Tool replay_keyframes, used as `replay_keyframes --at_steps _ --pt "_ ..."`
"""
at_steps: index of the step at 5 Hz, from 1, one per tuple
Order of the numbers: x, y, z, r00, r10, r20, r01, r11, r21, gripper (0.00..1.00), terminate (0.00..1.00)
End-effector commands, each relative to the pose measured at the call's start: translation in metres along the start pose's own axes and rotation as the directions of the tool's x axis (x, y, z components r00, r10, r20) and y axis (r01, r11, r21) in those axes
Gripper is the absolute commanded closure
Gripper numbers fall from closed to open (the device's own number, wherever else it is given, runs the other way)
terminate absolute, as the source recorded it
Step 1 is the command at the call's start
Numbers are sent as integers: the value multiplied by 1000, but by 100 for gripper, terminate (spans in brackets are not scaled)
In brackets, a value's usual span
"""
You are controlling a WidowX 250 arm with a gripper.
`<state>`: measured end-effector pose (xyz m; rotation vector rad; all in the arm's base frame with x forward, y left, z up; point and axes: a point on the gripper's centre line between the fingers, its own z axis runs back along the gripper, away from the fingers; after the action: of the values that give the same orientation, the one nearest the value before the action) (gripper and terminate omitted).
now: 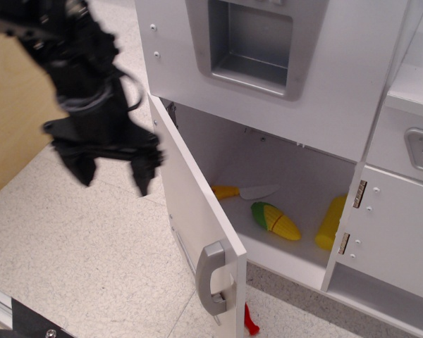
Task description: Close low fridge
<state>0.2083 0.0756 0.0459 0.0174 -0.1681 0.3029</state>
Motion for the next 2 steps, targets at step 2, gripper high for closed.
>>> replay_keyframes --at_steps 2 --pt "1 1 -85 999 -30 37 28 998 57 0 0"
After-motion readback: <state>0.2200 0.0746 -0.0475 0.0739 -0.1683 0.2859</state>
